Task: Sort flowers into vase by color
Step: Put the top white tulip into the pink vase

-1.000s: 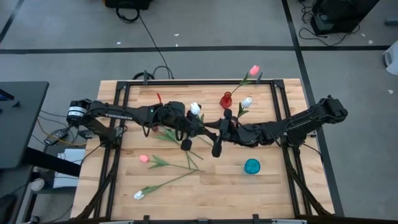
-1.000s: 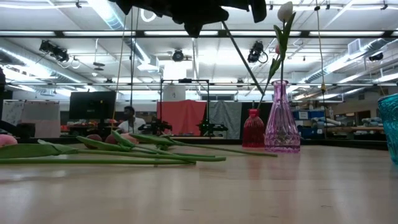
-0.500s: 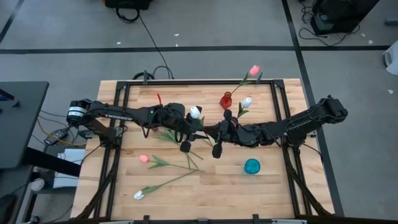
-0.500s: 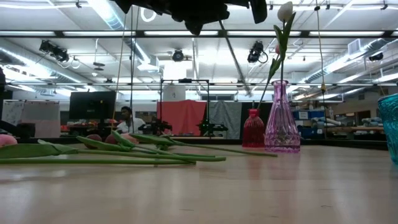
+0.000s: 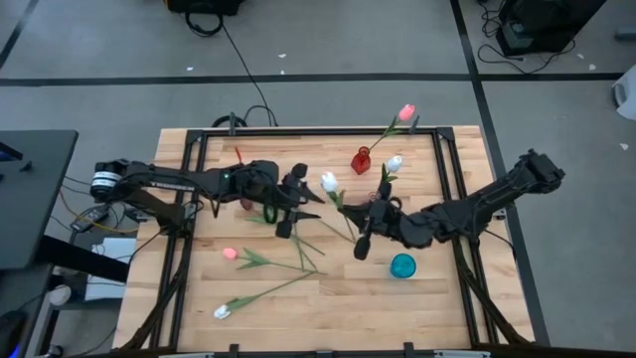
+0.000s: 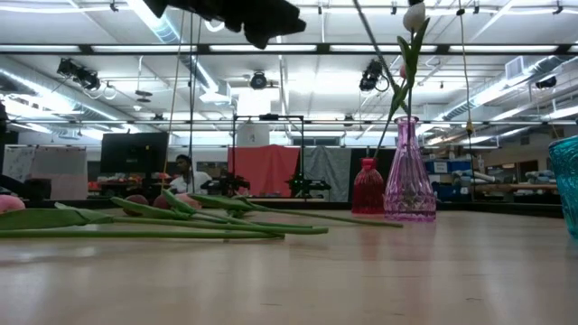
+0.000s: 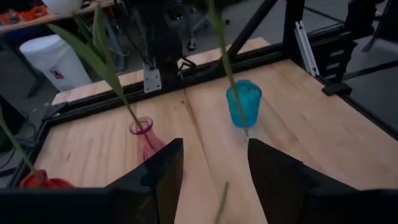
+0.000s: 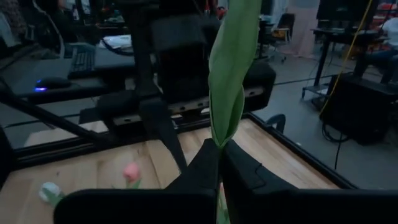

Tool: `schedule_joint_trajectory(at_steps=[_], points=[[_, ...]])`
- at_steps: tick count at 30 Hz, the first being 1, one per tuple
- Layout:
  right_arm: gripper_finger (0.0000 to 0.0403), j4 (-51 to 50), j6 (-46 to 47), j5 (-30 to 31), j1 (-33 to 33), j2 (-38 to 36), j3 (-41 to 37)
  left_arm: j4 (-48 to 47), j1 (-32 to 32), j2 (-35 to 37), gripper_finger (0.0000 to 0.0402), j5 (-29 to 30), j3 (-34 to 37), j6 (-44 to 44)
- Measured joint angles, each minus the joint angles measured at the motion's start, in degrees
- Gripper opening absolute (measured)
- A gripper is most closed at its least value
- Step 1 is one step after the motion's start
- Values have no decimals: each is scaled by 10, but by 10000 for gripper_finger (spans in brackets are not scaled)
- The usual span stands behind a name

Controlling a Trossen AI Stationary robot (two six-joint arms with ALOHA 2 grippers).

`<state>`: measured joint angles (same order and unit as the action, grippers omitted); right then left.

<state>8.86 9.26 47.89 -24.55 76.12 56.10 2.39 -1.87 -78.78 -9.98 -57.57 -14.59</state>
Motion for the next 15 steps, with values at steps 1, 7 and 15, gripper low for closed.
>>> schedule_joint_trajectory(at_steps=[1, 7, 15], points=[[16, -9, 0, 10, -8, -6, 0, 1, 0, 3, 185, 3, 7, 1], [16, -32, -33, 105, -53, -53, 0, -4, 3, 6, 186, 3, 52, 29], [16, -12, -129, 224, -129, -100, -20, 115, 12, 5, 186, -1, 134, 66]])
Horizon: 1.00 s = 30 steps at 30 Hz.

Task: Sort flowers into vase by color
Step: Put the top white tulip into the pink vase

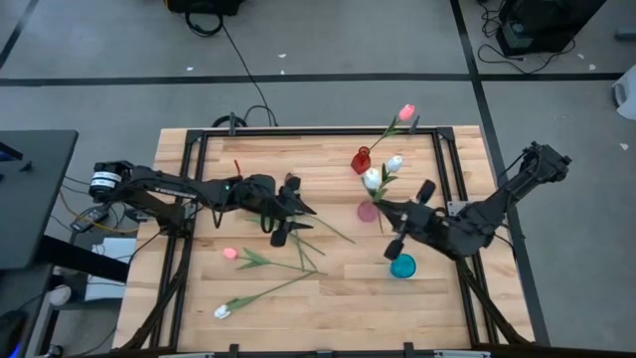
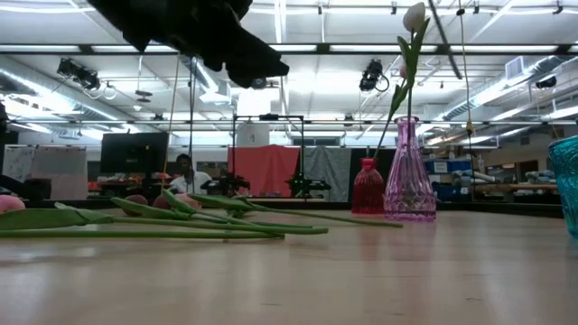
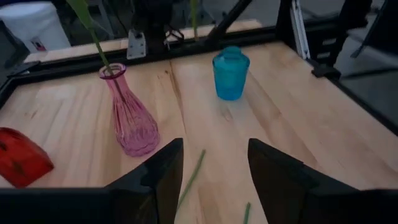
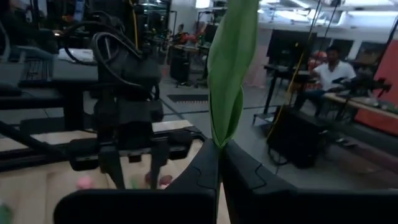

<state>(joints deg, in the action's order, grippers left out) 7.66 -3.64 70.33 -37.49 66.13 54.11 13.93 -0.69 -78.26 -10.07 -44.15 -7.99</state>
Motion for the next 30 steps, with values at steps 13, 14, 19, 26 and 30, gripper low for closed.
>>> schedule_joint_trajectory(at_steps=[13, 14, 19, 26, 30], points=[[16, 527, -335, -192, 51, -28, -205, 141, 0, 0, 186, 13, 77, 39], [16, 542, -344, -192, 55, -26, -213, 141, 0, 0, 186, 14, 77, 39], [16, 549, -384, -179, 61, -25, -222, 140, 0, 0, 186, 15, 77, 39], [16, 545, -414, -175, 66, -25, -222, 141, 0, 0, 186, 15, 77, 39], [16, 522, -413, -174, 76, -25, -222, 141, 0, 0, 186, 15, 77, 40]])
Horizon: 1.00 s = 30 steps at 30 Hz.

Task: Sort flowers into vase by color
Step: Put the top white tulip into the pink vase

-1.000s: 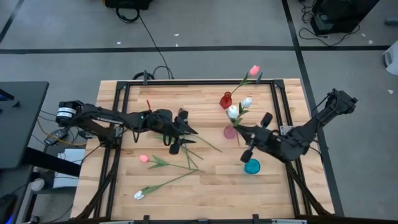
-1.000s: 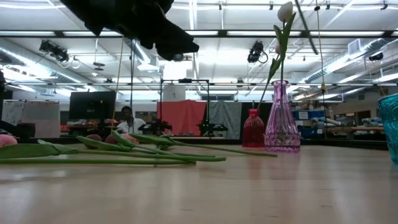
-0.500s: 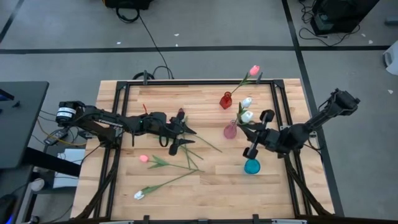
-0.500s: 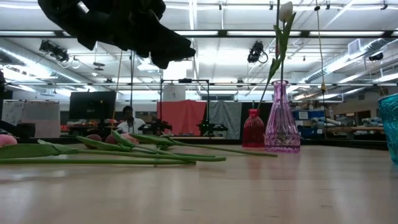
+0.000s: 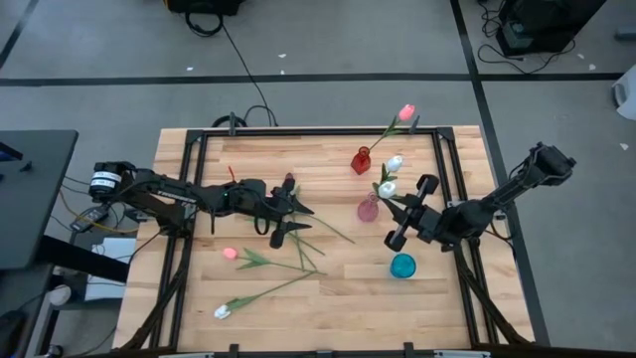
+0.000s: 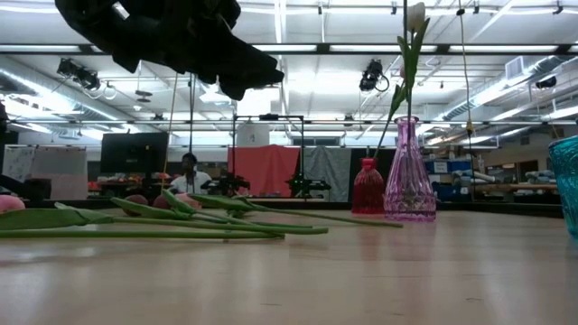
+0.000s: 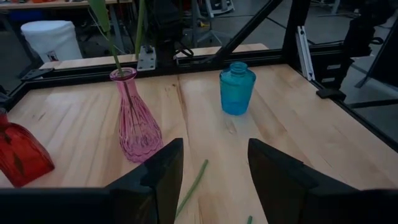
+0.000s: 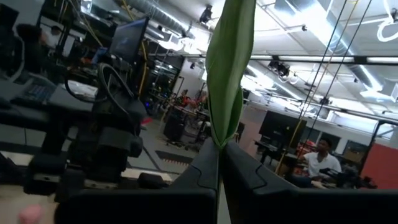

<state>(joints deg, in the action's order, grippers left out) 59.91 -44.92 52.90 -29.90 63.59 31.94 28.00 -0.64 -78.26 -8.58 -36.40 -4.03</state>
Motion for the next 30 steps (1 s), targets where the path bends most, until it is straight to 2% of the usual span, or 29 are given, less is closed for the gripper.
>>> schedule_joint_trajectory(at_steps=[11, 15, 18, 22, 24, 30], points=[[16, -6, 42, 2, 40, 0, -38, 0, 0, 0, 186, 4, 0, 0], [18, -5, 80, 31, 42, 0, -53, -4, 0, 0, 186, 4, 0, 6], [27, -9, 111, 89, 38, 0, -66, -19, 0, 0, 186, 4, 0, 32], [57, -12, 161, 252, 20, 0, -68, -52, -5, 0, 186, 4, 0, 48], [75, -12, 165, 308, 4, 0, -68, -58, -7, 0, 186, 4, 0, 47], [112, -13, 169, 298, -44, 0, -68, -67, -12, 0, 186, 4, 0, 46]])
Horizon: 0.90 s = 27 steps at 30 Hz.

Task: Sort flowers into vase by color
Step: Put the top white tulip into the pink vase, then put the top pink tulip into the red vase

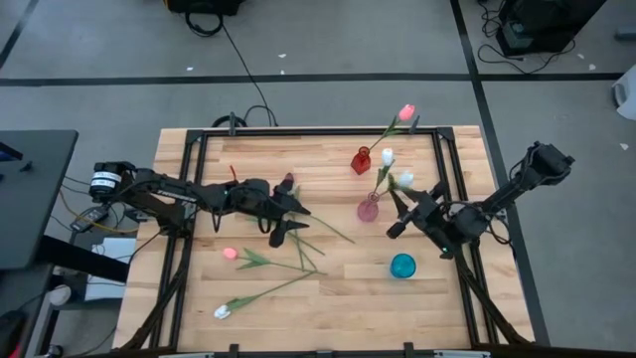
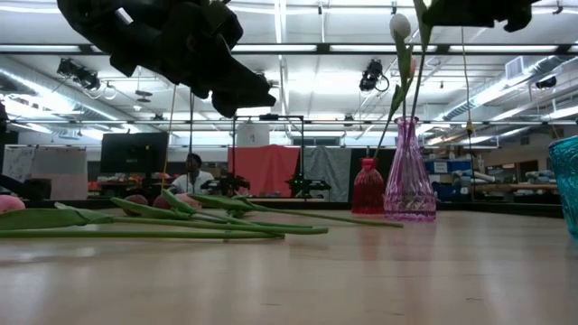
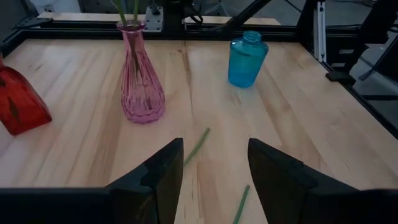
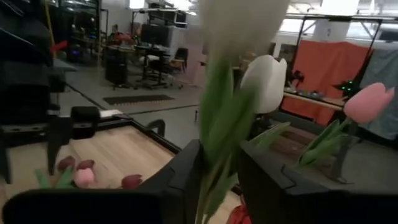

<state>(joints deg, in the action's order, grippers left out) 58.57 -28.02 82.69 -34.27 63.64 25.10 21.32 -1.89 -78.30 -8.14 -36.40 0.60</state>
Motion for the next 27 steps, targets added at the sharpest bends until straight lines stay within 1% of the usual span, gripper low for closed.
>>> schedule_joint_trajectory(at_steps=[2, 8, 12, 14, 15, 20, 24, 26, 27], points=[[121, 0, 9, 15, -7, 0, 0, 2, 0, 0, 186, 0, 0, 0], [159, 2, 25, 30, -21, 0, 0, -12, 0, 1, 186, -5, -10, -1], [183, 30, 1, 71, -59, 0, 5, -116, 0, 24, 186, -3, -44, -15], [191, 41, -15, 73, -79, -1, 10, -183, 0, 31, 186, 4, -59, -29], [194, 50, -24, 73, -86, -1, 13, -200, 0, 31, 186, 9, -68, -35], [199, 61, -29, 75, -118, -3, 19, -227, 0, 29, 186, 12, -75, -50], [199, 57, 4, 73, -143, -2, 19, -254, 0, 44, 186, -7, -75, -53], [199, 42, 33, 60, -148, 7, 19, -257, 1, 55, 186, -19, -75, -64], [199, 37, 48, 43, -148, 14, 19, -259, 1, 61, 186, -24, -75, -69]])
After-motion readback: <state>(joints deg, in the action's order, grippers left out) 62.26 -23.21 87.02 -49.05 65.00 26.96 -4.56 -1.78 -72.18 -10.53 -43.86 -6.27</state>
